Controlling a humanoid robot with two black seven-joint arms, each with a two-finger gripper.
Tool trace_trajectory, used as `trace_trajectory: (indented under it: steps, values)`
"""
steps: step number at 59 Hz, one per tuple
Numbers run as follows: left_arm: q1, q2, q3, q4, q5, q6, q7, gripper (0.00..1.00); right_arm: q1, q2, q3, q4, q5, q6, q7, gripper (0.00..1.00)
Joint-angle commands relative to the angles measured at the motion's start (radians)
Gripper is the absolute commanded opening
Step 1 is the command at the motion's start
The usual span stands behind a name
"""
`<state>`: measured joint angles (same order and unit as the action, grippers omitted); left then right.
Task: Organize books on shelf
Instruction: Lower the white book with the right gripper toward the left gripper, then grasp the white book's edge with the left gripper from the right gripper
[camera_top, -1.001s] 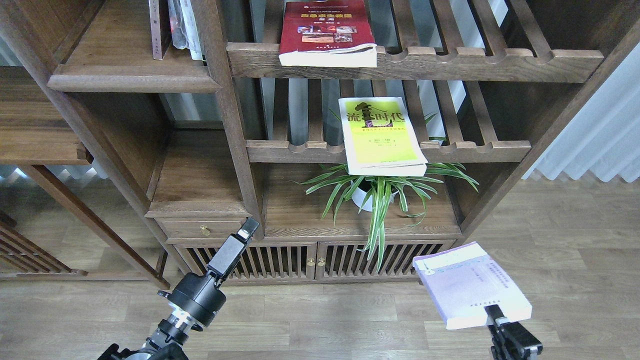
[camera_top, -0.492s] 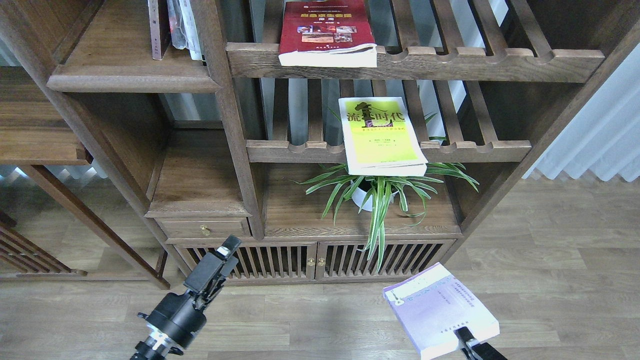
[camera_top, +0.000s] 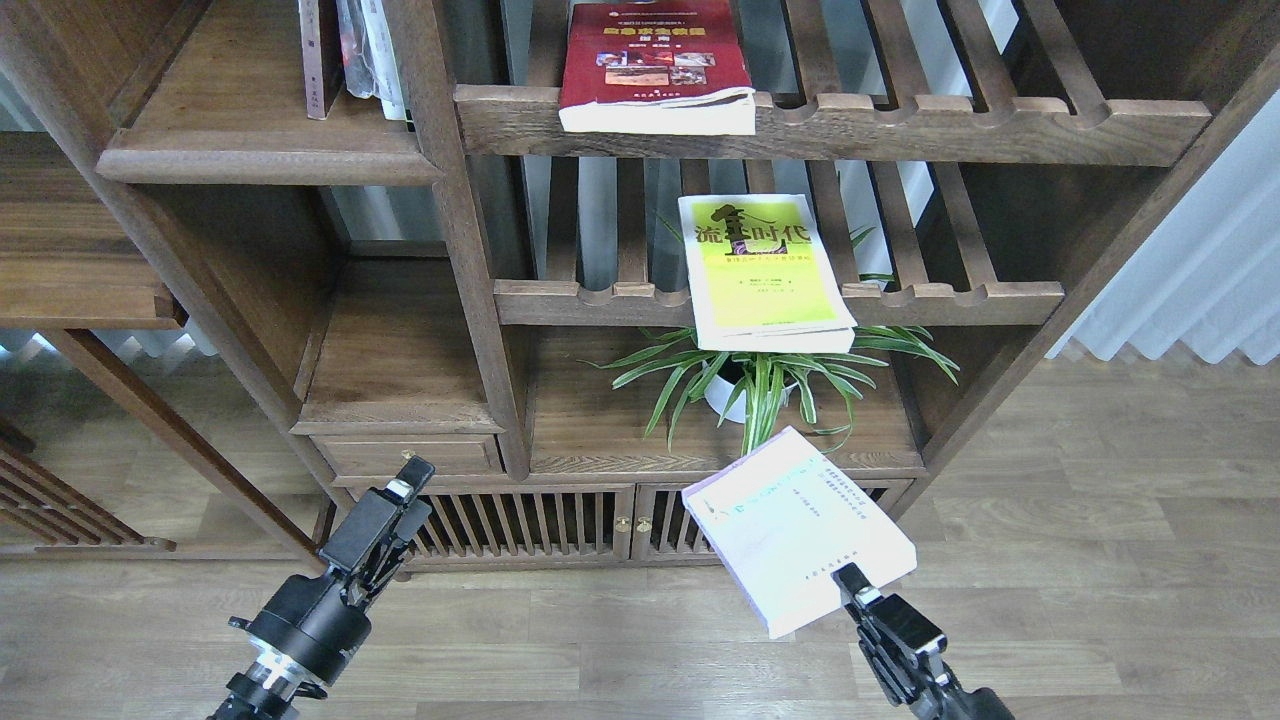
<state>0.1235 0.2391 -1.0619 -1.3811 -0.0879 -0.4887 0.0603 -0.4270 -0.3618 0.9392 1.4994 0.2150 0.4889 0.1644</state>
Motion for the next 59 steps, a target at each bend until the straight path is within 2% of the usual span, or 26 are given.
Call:
trace_trajectory:
  steps: [1,19,28,42,59]
  values:
    - [0.011,0.066,-0.004,-0.001,-0.052,0.0,0.001,1.0,0.047,0.037,-0.027,-0.005,0.0,0.0,0.0,0.03]
    - [0.002,0.037,-0.01,-0.001,-0.147,0.0,-0.011,1.0,0.175,0.168,-0.057,-0.011,0.0,0.0,0.0,0.03]
    - [-0.018,0.005,-0.009,-0.001,-0.204,0.0,-0.01,1.0,0.172,0.266,-0.069,-0.013,-0.02,0.0,-0.002,0.03]
    - [-0.059,-0.029,-0.007,-0.001,-0.25,0.0,-0.005,0.99,0.185,0.354,-0.102,-0.048,-0.078,0.0,-0.003,0.03]
    - [-0.081,-0.034,-0.004,-0.001,-0.25,0.0,-0.002,0.99,0.189,0.362,-0.103,-0.053,-0.124,0.0,-0.011,0.03]
